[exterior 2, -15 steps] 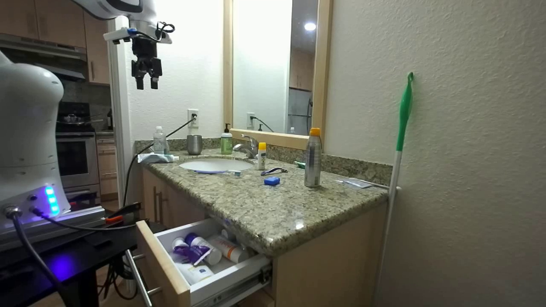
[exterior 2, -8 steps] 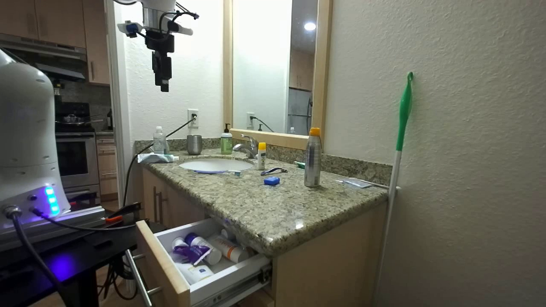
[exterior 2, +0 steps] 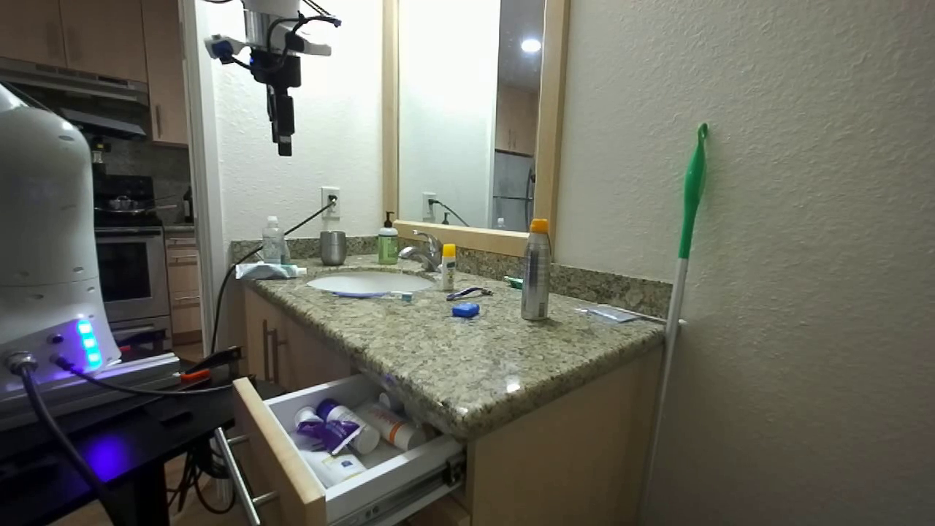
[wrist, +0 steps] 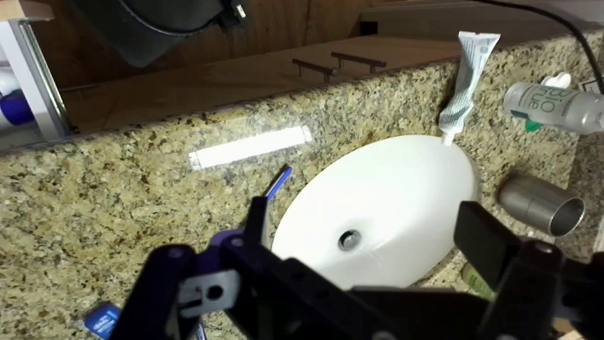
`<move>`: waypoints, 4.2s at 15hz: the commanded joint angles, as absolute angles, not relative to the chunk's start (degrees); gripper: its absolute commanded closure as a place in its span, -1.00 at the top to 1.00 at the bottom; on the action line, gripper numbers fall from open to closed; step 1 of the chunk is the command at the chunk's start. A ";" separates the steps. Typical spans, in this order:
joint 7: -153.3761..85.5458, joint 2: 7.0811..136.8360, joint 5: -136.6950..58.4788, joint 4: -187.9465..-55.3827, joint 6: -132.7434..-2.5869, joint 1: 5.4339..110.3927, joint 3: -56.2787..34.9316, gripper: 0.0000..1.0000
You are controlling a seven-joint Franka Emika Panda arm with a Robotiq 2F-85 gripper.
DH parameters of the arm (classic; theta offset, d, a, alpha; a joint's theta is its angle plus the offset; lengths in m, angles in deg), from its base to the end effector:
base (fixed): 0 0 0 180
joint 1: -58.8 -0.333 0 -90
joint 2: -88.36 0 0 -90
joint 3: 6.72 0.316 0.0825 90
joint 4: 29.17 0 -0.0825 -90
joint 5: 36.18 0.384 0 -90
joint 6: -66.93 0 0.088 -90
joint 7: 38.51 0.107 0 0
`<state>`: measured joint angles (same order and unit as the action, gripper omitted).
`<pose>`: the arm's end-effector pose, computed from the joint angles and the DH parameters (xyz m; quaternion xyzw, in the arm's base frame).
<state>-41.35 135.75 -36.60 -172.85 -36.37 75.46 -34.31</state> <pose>0.2236 -0.2483 0.5206 -0.9424 0.2867 -0.0854 0.1495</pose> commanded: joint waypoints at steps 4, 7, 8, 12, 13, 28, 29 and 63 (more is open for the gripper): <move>-44.65 127.99 -38.45 -166.86 -41.13 83.45 -40.78 1.00; -49.32 125.78 -41.83 -163.42 -40.11 85.30 -45.05 1.00; -51.71 124.49 -43.13 -161.98 -38.31 85.13 -46.97 1.00; -54.21 125.21 -44.46 -162.14 -37.05 84.97 -49.80 1.00; -54.91 124.53 -44.45 -161.73 -36.76 84.96 -50.65 1.00; -57.67 112.17 -61.31 -166.37 -47.90 86.00 -53.68 1.00; -57.47 110.98 -62.20 -166.69 -47.98 86.12 -53.68 1.00; -36.31 74.73 -21.28 -161.77 -74.09 86.82 -57.44 1.00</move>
